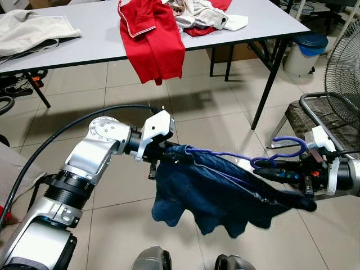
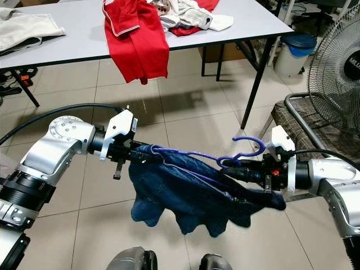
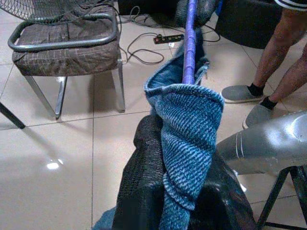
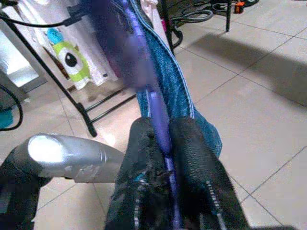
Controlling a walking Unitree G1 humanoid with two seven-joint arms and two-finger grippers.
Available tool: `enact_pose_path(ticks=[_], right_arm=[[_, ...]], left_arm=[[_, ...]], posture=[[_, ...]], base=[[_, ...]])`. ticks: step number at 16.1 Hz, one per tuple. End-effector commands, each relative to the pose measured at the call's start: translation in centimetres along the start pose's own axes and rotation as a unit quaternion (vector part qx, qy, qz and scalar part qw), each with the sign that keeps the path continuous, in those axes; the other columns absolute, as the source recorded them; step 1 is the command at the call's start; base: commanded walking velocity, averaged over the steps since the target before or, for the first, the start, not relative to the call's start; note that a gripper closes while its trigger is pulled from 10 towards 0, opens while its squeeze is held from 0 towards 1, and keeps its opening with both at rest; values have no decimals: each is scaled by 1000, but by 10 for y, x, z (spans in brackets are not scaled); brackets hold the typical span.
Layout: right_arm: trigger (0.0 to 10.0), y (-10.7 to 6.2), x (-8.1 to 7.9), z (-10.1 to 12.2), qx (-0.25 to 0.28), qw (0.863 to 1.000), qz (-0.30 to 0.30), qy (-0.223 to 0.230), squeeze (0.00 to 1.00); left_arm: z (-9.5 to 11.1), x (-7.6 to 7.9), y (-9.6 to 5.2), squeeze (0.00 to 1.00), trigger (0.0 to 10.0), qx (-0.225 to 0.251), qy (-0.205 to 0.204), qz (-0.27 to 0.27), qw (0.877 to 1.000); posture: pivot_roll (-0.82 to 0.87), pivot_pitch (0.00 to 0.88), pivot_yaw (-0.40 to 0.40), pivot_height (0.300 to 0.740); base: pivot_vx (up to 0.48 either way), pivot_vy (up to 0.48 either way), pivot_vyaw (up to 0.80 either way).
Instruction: Hang hanger
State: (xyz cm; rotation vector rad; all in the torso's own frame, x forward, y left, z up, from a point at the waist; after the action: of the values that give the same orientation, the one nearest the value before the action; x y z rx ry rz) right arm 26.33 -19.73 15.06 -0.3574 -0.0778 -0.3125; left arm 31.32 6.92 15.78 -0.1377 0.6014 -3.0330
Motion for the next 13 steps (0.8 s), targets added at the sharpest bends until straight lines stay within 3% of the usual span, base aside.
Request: enact_pose_path(ticks=[1, 5, 6, 7, 8, 9, 10, 13], right_arm=[[0, 0, 1, 4, 1, 1000, 2, -4, 0], [0, -1, 1, 4, 2, 1000, -2, -5, 0], [0, -1, 1, 4, 3, 1000, -3, -5, 0], [0, -1, 1, 4, 2, 1000, -3, -6, 0], [0, -1, 1, 4, 1, 1000, -4, -7, 0], [0, -1, 1, 4, 0, 1000, -4, -7, 0], [0, -1, 1, 4, -1, 1000, -5, -7, 0], [0, -1, 1, 3, -3, 1000, -9, -7, 0]], left_arm=[[14, -1, -4, 0, 0, 22, 16, 0, 1000], [16, -5, -5, 0, 0, 28, 19, 12, 999], [17, -9, -5, 0, 1686, 29, 24, 27, 999], [17, -12, -4, 0, 10000, 35, 18, 34, 999], [20, -11, -3, 0, 10000, 47, 14, 29, 998], [21, -10, -3, 251, 10000, 51, 10, 24, 998], [22, -9, -2, 1000, 10000, 56, 6, 19, 998], [25, -2, -1, 1000, 10000, 71, 1, -3, 997]], posture=[[-12, 85, 68, 740], [-15, 77, 69, 740], [-15, 77, 69, 740], [-15, 77, 69, 740], [-15, 77, 69, 740], [-15, 77, 69, 740], [-19, 70, 69, 740], [-21, 68, 70, 740]], base=[[0, 0, 0], [0, 0, 0], [0, 0, 0], [0, 0, 0], [0, 0, 0], [0, 0, 0], [0, 0, 0], [0, 0, 0]])
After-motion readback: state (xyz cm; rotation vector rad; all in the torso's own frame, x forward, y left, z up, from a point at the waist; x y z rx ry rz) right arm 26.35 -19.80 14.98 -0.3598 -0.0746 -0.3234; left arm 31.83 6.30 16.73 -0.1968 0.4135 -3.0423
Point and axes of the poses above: a point about 5 cm out from each wrist's last joint towards the gripper, its own y axis pointing out of the wrist towards the gripper, its own z axis along the axis of the wrist's last joint, x = y × z, the point moved 5 cm from there along y, pointing out of the wrist towards the gripper, and after that the axes turned 11 degrees about -y, right-handed, at the moved point
